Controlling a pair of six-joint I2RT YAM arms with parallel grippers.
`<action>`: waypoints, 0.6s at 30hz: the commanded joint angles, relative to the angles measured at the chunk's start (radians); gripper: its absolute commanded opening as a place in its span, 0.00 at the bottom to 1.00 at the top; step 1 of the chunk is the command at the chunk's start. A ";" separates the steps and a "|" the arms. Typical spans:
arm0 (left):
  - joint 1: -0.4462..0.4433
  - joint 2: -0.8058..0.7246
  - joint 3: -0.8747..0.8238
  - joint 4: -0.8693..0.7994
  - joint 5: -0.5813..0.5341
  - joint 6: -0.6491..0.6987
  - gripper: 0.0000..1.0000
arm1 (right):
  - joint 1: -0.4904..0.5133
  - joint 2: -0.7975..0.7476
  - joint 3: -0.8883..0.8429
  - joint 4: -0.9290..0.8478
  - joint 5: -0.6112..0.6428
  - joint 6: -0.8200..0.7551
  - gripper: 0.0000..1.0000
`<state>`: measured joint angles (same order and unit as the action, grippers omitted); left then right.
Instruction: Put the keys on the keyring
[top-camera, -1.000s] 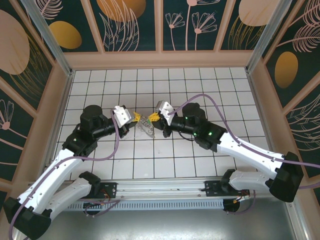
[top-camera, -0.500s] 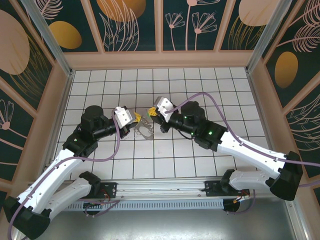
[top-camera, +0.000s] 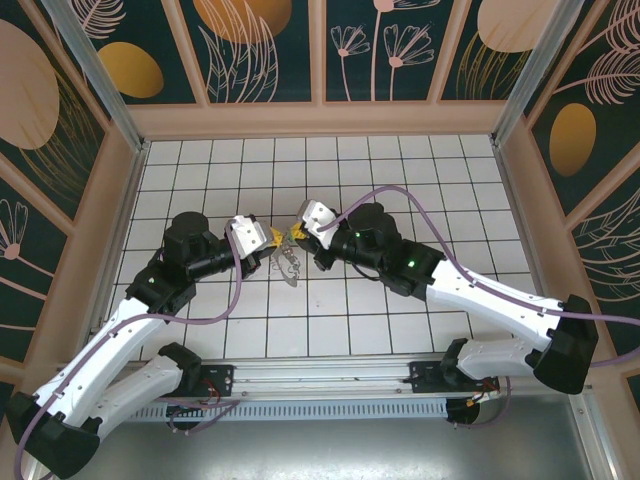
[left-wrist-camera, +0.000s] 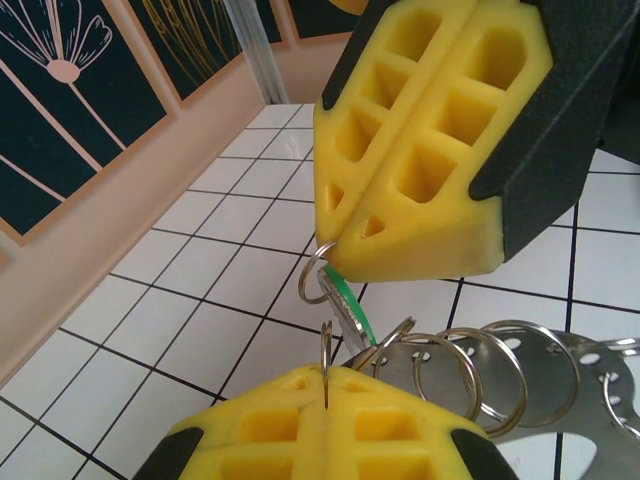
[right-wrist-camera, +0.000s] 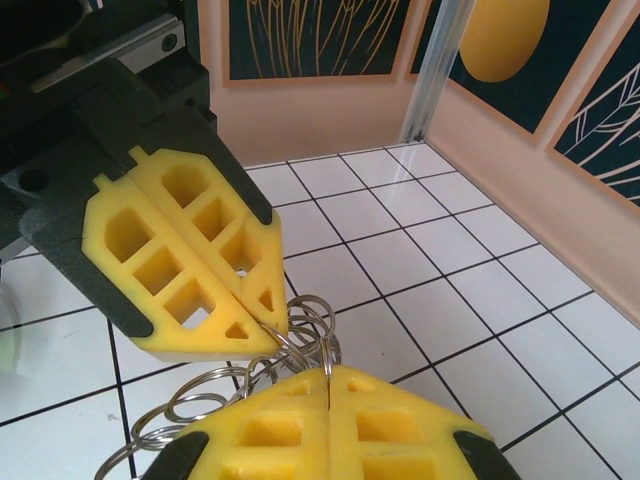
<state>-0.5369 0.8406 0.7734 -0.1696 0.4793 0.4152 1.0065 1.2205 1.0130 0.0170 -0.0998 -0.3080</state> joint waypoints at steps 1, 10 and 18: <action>-0.007 -0.005 0.020 0.017 -0.011 0.012 0.00 | 0.012 0.012 0.031 -0.001 -0.027 0.003 0.00; -0.007 -0.001 0.021 0.019 -0.011 0.011 0.00 | 0.012 0.007 0.026 -0.007 -0.060 0.003 0.00; -0.008 -0.001 0.021 0.021 -0.013 0.011 0.00 | 0.010 -0.006 0.016 -0.006 -0.080 0.016 0.00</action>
<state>-0.5369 0.8406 0.7734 -0.1837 0.4622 0.4156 1.0103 1.2274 1.0130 0.0097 -0.1581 -0.3050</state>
